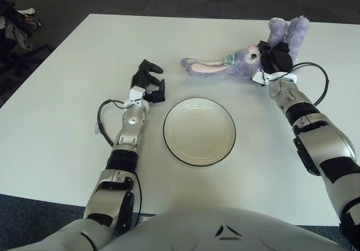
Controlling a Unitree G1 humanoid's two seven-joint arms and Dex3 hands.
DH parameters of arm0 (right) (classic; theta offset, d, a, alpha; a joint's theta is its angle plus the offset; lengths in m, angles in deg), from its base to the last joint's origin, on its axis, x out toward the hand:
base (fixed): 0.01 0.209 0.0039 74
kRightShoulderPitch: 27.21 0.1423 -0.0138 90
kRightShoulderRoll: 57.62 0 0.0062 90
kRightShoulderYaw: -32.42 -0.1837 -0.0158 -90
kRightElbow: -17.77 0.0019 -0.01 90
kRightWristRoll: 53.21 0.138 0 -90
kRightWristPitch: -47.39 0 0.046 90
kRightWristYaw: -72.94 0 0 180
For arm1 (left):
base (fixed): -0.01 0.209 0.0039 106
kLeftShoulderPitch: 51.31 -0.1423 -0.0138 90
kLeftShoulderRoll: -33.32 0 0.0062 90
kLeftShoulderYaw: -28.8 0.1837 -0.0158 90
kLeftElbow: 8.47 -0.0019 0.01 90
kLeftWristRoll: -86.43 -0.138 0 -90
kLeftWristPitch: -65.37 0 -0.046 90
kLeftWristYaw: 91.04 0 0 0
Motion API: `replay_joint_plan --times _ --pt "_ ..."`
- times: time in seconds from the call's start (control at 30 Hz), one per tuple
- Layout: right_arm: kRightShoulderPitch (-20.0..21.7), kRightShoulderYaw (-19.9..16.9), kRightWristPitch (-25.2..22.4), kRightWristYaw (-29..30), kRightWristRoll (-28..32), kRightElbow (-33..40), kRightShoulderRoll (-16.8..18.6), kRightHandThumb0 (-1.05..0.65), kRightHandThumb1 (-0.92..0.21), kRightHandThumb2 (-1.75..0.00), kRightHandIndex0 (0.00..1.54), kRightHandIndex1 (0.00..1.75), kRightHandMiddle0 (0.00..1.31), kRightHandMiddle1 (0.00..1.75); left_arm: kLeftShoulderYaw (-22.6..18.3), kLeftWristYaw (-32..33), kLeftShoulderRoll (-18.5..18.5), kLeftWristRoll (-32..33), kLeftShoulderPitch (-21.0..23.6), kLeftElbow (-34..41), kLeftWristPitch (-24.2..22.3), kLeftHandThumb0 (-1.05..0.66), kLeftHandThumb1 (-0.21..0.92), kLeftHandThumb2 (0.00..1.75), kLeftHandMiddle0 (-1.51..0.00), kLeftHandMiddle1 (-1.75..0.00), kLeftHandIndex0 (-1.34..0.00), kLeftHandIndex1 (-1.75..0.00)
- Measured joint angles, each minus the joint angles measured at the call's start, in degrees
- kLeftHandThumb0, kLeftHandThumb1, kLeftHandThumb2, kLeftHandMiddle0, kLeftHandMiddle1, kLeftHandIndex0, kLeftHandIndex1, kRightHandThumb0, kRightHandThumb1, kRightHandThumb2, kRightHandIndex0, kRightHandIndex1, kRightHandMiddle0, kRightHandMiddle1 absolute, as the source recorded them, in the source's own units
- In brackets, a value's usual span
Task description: Put the doll into the plate.
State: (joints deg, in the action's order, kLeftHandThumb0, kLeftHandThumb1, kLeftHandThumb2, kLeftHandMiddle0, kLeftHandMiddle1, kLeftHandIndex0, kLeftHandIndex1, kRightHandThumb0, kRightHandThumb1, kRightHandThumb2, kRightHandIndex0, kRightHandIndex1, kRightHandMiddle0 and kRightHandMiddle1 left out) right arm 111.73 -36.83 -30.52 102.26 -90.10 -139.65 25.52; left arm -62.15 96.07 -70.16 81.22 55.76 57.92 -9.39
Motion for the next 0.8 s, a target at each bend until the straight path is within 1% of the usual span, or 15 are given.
replay_joint_plan --times 0.1,0.33,0.6,0.8 --pt "-0.2 -0.6 0.1 0.2 0.4 0.3 0.0 0.50 -0.23 -1.42 0.68 1.75 0.98 1.75 0.0 0.0 0.0 0.0 0.0 -0.1 0.0 -0.01 0.31 1.33 -0.50 -1.75 -0.49 -1.75" --pt "-0.5 -2.0 1.1 0.3 1.4 0.7 0.0 0.53 -0.18 -1.49 0.72 1.75 0.97 1.75 0.0 0.0 0.1 0.0 0.0 -0.4 0.0 -0.01 0.31 1.33 -0.50 -1.75 -0.49 -1.75" --pt "-0.7 -3.5 2.1 0.2 2.7 1.3 -0.1 0.54 -0.14 -1.53 0.75 1.75 0.98 1.75 0.2 0.0 0.2 0.0 0.1 -0.6 0.2 -0.01 0.31 1.33 -0.51 -1.75 -0.49 -1.75" --pt "-0.9 -5.0 2.7 -1.1 4.5 2.5 -0.4 0.55 -0.13 -1.54 0.76 1.75 0.99 1.75 0.4 0.0 0.3 -0.2 0.2 -0.9 0.2 -0.01 0.31 1.34 -0.51 -1.75 -0.49 -1.75"
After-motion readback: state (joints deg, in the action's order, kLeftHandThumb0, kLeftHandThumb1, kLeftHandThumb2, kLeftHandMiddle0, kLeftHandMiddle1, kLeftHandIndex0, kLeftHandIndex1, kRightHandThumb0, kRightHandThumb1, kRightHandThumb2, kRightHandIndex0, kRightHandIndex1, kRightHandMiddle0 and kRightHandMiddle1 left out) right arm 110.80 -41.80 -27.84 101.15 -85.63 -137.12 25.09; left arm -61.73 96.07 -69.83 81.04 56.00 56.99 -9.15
